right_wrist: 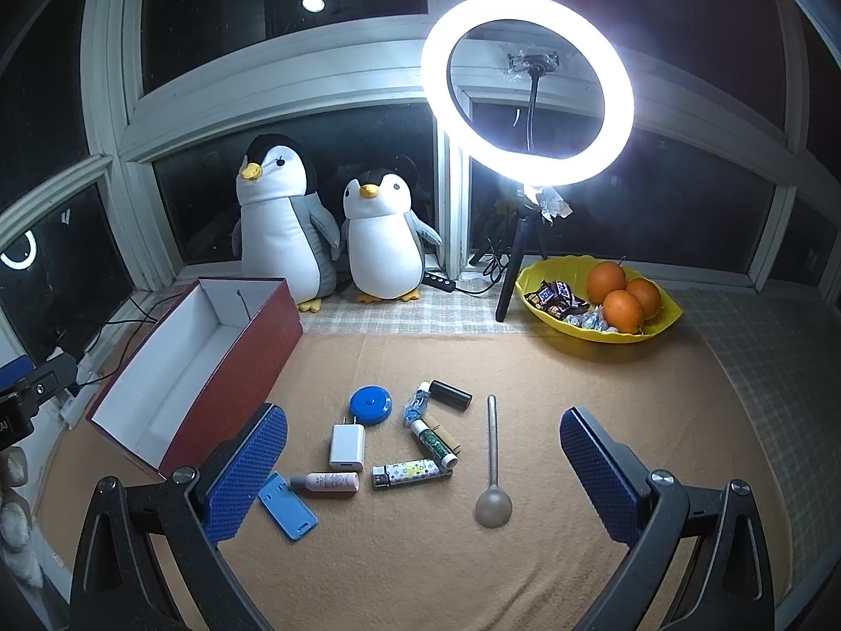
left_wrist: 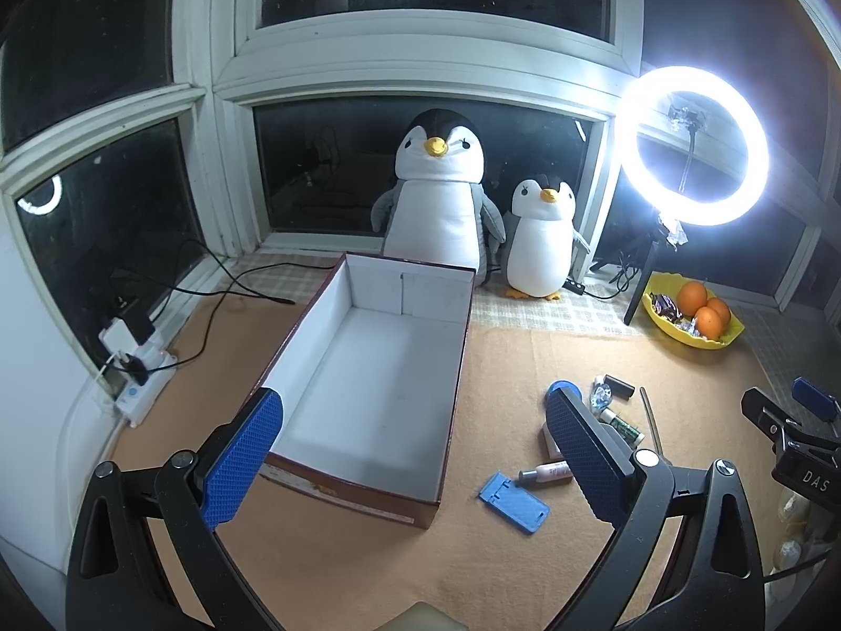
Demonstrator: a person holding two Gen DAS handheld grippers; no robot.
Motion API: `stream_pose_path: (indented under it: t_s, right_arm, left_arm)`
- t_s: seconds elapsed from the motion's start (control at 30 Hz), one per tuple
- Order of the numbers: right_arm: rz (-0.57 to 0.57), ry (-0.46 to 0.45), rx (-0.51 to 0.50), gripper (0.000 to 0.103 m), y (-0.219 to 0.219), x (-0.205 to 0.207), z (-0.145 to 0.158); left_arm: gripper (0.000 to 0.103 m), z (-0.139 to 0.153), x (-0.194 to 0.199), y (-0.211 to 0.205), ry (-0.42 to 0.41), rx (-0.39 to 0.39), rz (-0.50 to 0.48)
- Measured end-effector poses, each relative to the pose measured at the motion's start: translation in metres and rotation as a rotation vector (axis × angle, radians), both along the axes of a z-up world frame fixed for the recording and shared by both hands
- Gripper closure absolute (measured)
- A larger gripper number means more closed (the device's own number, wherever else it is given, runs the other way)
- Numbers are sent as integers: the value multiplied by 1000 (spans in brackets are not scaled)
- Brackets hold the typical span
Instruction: Organize rigid objects
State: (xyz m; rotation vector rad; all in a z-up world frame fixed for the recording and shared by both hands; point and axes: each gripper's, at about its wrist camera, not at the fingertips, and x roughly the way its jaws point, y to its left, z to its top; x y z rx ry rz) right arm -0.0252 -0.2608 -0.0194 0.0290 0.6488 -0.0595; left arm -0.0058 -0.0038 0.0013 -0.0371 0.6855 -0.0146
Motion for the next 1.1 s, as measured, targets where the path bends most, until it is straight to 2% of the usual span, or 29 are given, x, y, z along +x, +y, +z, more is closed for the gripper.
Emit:
stream_pose_path:
  t_s: [1.1]
  right_arm:
    - [3,24,-9,0,5,4,-4]
  left_arm:
    - [3,-2,0,8,5,-4,2]
